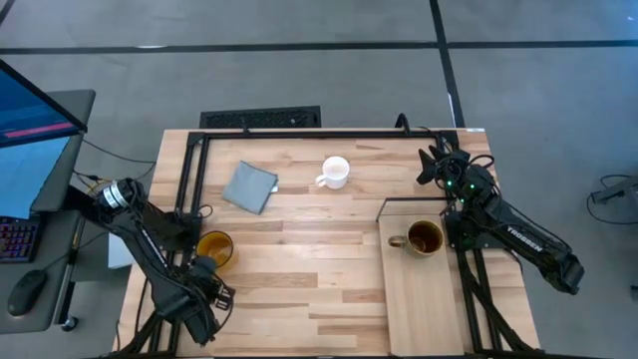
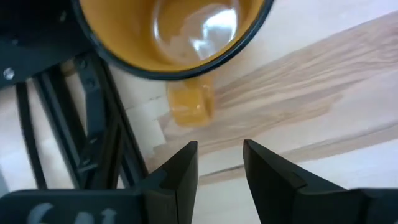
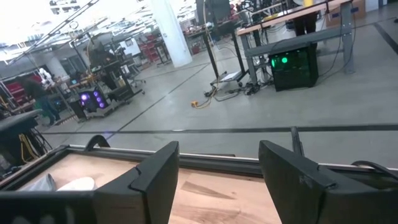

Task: Stack small to large cups/mugs on shelf
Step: Put the yellow mug on the shelf

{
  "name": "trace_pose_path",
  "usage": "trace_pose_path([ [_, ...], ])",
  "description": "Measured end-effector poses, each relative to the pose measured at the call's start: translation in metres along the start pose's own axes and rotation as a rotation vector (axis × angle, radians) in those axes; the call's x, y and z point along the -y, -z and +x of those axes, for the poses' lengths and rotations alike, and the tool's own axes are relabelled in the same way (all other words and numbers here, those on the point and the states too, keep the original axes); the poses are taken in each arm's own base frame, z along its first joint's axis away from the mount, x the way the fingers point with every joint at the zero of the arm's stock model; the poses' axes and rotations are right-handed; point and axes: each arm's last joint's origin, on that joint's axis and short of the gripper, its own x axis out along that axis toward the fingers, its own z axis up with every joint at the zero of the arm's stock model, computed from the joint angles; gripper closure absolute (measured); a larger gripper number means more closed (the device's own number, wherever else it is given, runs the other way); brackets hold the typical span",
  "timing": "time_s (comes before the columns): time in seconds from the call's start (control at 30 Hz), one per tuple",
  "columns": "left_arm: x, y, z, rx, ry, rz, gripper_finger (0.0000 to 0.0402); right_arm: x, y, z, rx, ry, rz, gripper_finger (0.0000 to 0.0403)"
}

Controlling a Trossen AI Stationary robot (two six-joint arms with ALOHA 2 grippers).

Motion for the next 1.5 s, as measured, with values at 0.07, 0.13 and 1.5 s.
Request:
trace_pose_path([
  [0.07, 0.001, 0.000, 0.000, 0.006, 0.015, 0.030, 0.0280, 0.000, 0.000, 0.000, -0.002, 0.001, 0.000, 0.0159],
  [0.13, 0.002, 0.001, 0.000, 0.008, 0.034, 0.042, 0.0280, 0.000, 0.000, 0.000, -0.004, 0.001, -0.001, 0.0159],
  [1.5, 0.003, -0.004, 0.010, -0.063, -0.058, -0.080, 0.0189, 0.000, 0.001, 0.000, -0.010, 0.004, -0.002, 0.0159],
])
